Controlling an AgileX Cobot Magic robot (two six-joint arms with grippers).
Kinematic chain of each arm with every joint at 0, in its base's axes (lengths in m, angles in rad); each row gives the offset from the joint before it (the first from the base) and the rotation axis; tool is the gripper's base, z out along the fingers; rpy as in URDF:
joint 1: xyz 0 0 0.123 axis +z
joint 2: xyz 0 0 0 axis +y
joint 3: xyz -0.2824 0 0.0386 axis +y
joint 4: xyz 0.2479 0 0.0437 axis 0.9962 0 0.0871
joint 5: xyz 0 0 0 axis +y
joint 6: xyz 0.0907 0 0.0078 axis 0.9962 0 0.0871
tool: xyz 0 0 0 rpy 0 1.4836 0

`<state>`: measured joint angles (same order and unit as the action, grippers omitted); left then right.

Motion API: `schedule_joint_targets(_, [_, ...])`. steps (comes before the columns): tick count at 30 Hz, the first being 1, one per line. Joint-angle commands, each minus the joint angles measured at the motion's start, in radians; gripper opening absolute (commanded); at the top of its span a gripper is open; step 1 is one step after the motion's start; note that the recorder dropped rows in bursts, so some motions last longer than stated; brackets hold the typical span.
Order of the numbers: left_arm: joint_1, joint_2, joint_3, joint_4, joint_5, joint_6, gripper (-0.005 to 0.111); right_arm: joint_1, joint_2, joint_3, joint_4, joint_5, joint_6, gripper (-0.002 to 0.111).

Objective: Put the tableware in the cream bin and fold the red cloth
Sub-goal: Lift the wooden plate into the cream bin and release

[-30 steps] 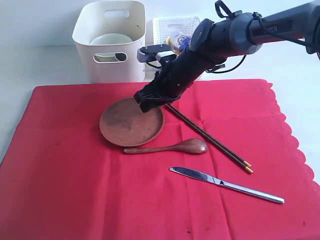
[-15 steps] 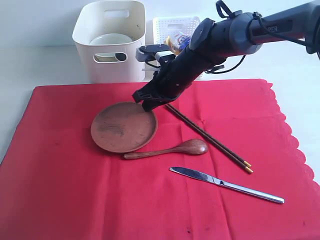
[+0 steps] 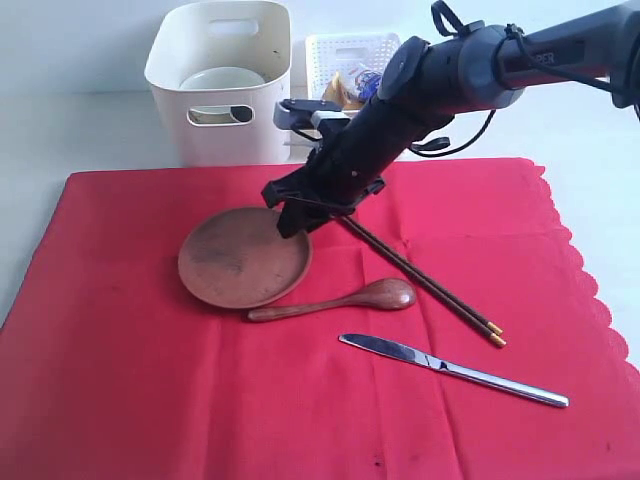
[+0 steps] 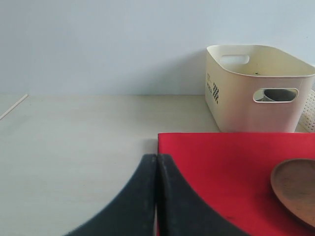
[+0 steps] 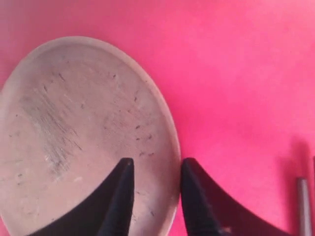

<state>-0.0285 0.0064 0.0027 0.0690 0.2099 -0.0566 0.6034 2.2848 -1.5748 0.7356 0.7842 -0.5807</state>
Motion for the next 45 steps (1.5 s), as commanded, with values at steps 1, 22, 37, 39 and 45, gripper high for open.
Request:
schedule_joint_targets(1, [-0.004,-0.006,-0.003,-0.002,-0.003,0.001,0.001,0.002,-0.001,0.003,-0.010,0.026,-0.002,0.033])
schedule_joint_targets(22, [-0.004,-0.006,-0.003,-0.002,-0.003,0.001,0.001,0.002,0.033,-0.001,-0.010,0.056,0.006,0.000])
schedule_joint_targets(37, [-0.004,-0.006,-0.003,-0.002,-0.003,0.001,0.001,0.002,-0.001,-0.155,0.147,0.215,0.035,0.000])
schedule_joint_targets(39, [-0.004,-0.006,-0.003,-0.002,-0.003,0.001,0.001,0.002,-0.001,-0.169,0.147,0.218,0.057,0.000])
schedule_joint_targets(45, [-0.004,-0.006,-0.003,-0.002,-0.003,0.001,0.001,-0.016,-0.001,-0.213,0.248,0.292,0.058,0.000])
